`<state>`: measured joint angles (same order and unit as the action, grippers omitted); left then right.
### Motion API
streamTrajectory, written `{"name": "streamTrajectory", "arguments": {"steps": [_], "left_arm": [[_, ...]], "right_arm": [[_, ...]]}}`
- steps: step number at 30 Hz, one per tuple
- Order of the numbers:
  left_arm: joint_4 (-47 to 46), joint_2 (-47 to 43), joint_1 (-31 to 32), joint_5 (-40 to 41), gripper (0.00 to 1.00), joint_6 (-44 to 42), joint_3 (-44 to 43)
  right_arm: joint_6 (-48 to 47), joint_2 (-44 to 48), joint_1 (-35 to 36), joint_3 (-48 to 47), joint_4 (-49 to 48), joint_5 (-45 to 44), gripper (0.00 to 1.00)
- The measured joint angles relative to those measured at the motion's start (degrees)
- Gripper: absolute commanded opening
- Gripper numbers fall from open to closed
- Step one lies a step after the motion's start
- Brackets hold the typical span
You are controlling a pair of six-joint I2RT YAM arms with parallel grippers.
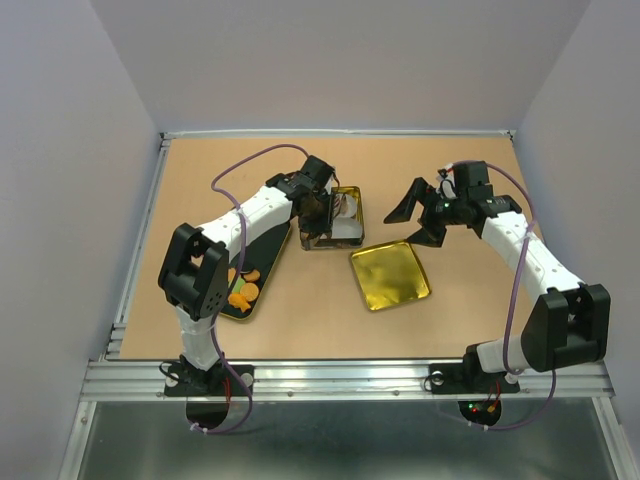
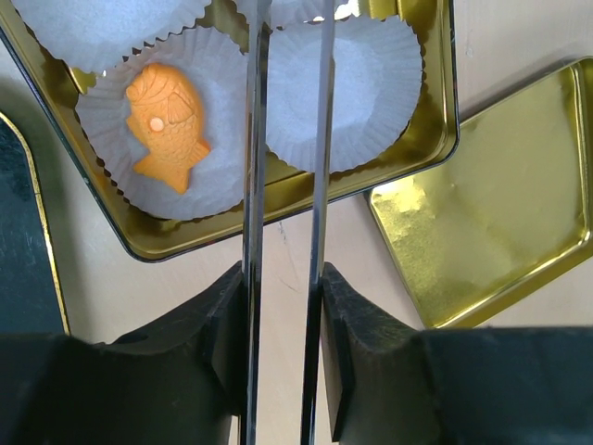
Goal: Pack the cookies
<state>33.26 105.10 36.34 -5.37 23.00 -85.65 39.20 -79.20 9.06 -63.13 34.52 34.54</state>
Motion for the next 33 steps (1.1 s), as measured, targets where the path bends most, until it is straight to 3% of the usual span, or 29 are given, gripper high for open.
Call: {"name": "streamTrajectory", "arguments": {"steps": [17, 33], "left_arm": [[0.6, 0.0, 0.3, 1.2, 0.45, 0.0, -0.2], [10.8, -5.1, 0.3, 10.4, 0.45, -0.7, -10.3]], "right_arm": [[0.0, -0.1, 0.0, 0.0, 0.0, 0.0, 1.00], [0.0, -0.2, 0.0, 0.0, 0.0, 0.9, 1.00]]}}
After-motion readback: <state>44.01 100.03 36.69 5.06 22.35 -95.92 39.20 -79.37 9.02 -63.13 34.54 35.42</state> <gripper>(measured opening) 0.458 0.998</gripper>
